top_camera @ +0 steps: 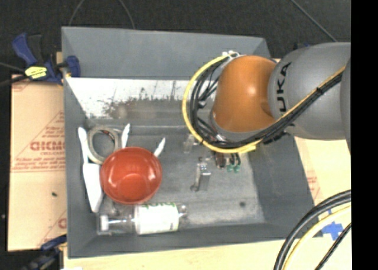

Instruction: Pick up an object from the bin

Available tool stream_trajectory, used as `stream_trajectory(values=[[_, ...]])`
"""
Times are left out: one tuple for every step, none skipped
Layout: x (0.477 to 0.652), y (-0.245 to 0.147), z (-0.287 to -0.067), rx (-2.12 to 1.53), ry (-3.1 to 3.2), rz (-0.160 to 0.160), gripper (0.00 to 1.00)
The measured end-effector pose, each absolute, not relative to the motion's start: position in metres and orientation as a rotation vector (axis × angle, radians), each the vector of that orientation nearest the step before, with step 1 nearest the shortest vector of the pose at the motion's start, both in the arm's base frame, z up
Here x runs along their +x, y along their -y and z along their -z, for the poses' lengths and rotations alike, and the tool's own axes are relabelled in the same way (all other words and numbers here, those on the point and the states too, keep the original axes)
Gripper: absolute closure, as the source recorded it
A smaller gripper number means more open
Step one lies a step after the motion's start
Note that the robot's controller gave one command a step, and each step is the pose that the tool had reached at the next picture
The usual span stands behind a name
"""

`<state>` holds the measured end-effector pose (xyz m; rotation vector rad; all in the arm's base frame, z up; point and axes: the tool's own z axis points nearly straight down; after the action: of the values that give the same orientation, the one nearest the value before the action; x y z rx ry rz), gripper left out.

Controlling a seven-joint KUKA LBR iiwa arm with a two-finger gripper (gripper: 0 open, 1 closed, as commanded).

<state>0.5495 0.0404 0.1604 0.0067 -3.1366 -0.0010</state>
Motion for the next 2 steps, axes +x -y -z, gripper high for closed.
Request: stream_trajectory(values=[[0.551,-0.04,-0.165,0.004,3.145,0.002,0.0],[0.561,-0.113,-0.072,0.516,3.104,0.0,0.0]])
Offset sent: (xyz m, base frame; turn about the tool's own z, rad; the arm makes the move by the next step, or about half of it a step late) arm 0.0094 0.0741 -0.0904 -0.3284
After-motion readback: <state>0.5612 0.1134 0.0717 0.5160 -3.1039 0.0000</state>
